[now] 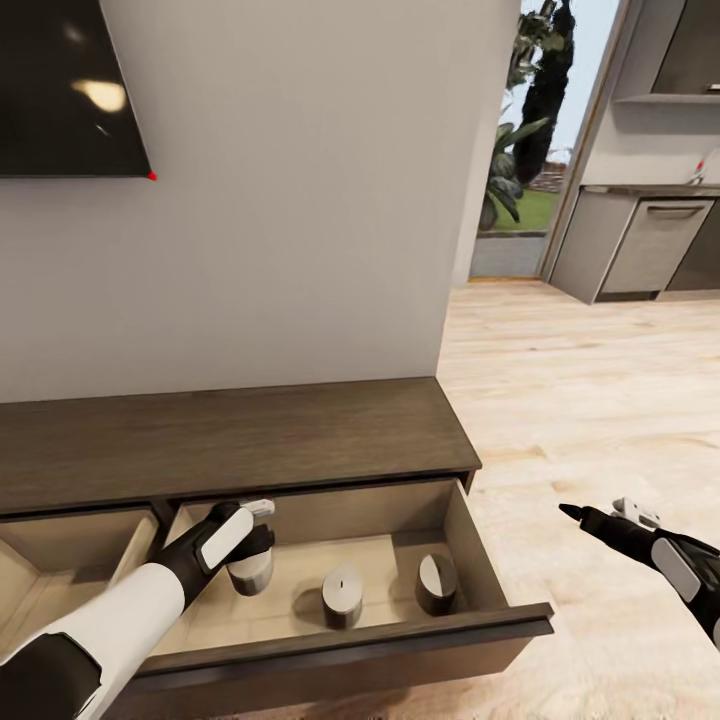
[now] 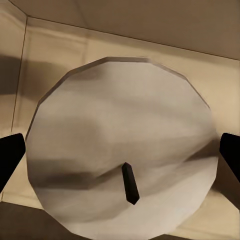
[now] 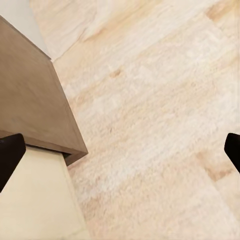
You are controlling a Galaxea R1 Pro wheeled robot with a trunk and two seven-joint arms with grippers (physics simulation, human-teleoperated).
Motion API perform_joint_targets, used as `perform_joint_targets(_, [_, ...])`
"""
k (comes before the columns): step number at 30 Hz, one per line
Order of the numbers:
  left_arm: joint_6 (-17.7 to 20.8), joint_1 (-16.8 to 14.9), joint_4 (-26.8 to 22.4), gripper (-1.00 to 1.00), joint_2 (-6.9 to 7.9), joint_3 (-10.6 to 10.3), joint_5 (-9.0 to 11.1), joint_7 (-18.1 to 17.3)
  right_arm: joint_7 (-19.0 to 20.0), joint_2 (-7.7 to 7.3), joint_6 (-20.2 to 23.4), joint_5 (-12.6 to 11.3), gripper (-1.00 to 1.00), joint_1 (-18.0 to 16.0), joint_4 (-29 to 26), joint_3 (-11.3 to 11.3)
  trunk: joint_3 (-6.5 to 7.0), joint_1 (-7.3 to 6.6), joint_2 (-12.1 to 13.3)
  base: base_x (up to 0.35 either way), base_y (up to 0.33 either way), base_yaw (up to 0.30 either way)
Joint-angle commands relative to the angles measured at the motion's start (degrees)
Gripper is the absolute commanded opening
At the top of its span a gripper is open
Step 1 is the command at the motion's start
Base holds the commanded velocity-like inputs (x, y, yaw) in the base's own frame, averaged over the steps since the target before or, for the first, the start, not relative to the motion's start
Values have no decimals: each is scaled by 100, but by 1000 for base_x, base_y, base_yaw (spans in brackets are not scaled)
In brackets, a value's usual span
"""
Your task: Place each of the two pumpkins and all three candles from the living room inside a cabinet in the living room (use any cabinet), then make sure every cabinet is closed, and position the cauldron so it is next to a table in the living room.
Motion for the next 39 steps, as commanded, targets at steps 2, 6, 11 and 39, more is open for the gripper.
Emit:
perform_joint_targets(2, [-2,-6,-15,-100,10,-45,58,43,14,-2,45,-40,100,-2,-5,-22,-50,3,-6,0,0,0])
perform_joint_targets(6, [-3,-6,-15,-100,12,-45,57,43,108,-3,51,-39,100,-3,2,-22,-139,14,-11,0,0,0])
perform_joint_targets(11, [-24,-6,-15,-100,12,-49,51,43,149,-3,48,-38,100,0,4,-22,-250,27,-18,0,0,0])
perform_joint_targets(39, [-302,-6,-15,-100,3,-130,58,43,135,6,36,-20,100,2,4,-13,-515,58,-34,0,0,0])
